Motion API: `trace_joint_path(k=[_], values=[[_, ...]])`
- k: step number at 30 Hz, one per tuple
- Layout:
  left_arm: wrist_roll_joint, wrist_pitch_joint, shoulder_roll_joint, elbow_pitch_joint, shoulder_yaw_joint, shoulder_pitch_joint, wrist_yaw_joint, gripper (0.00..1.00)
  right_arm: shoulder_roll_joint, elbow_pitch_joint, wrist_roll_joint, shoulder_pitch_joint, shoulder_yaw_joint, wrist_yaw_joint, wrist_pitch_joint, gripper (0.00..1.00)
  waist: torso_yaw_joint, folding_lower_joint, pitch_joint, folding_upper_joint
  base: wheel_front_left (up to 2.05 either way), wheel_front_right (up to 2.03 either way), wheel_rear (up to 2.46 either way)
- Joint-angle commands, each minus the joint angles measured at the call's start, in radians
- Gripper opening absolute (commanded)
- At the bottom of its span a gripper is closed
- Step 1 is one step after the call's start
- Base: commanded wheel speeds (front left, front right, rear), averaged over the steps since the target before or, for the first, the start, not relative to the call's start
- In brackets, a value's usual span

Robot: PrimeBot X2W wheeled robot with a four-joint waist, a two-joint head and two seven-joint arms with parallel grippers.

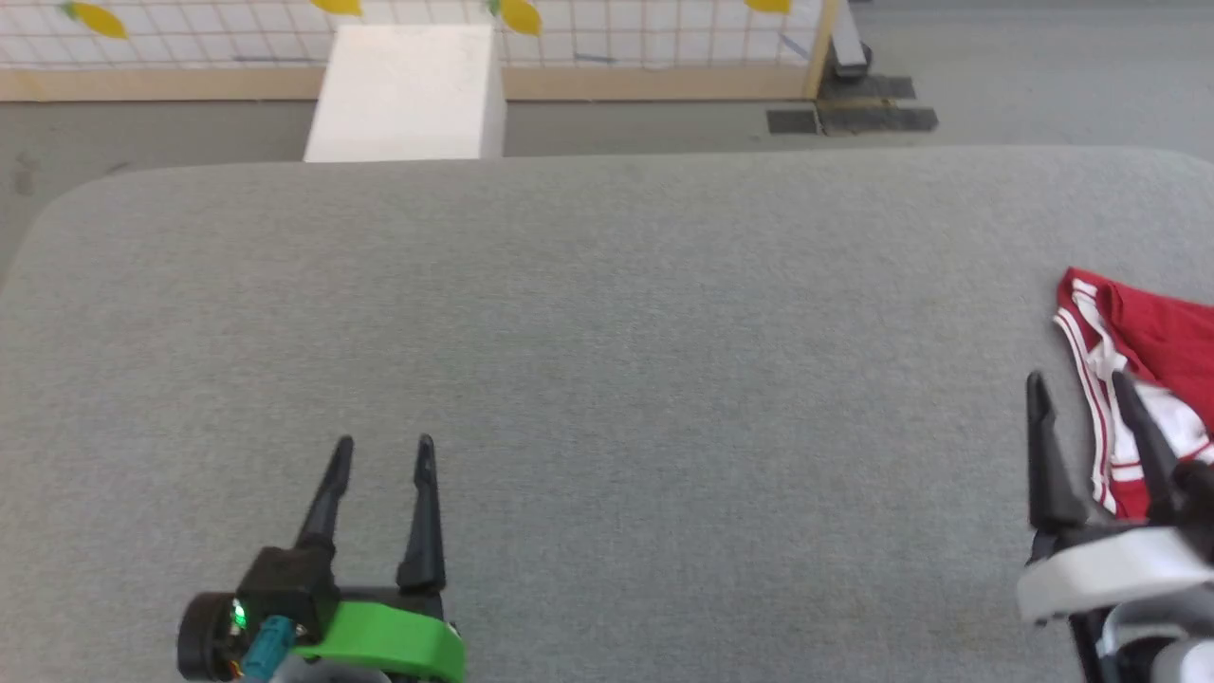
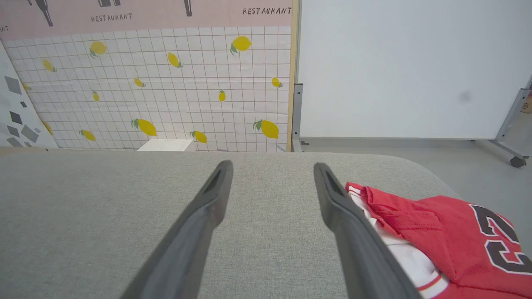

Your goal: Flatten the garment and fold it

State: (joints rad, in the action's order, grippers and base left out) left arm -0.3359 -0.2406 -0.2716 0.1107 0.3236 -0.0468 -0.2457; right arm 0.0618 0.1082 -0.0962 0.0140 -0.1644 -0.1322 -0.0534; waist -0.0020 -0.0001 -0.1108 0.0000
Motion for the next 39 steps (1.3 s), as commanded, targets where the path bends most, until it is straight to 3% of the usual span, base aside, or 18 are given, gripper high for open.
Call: trace_joint_path(k=[1,13,14,39], values=[[-0.007,-0.006,0.013,-0.014,0.004,-0.018,0.009,1.00,-0.006,0.005,0.033,0.028,0.012,0.002,-0.026,1.00,0.025,0.0001,0.023,0.0000,0.00,0.00,0.00],[-0.014,-0.020,0.044,-0.096,-0.014,-0.039,0.038,1.00,-0.011,-0.112,0.013,0.085,0.050,0.002,-0.108,1.00,0.031,0.0001,0.039,0.0000,0.00,0.00,0.00],[-0.013,-0.013,0.043,-0.098,-0.012,-0.024,0.034,0.00,-0.010,-0.114,0.016,0.078,0.048,0.000,-0.103,0.00,0.031,0.0001,0.039,0.0000,0.00,0.00,0.00],[0.043,0.029,0.072,-0.100,-0.063,-0.012,0.068,0.00,-0.010,-0.113,0.030,0.063,0.067,0.000,-0.076,0.00,0.026,0.0001,0.051,0.0000,0.00,0.00,0.00]])
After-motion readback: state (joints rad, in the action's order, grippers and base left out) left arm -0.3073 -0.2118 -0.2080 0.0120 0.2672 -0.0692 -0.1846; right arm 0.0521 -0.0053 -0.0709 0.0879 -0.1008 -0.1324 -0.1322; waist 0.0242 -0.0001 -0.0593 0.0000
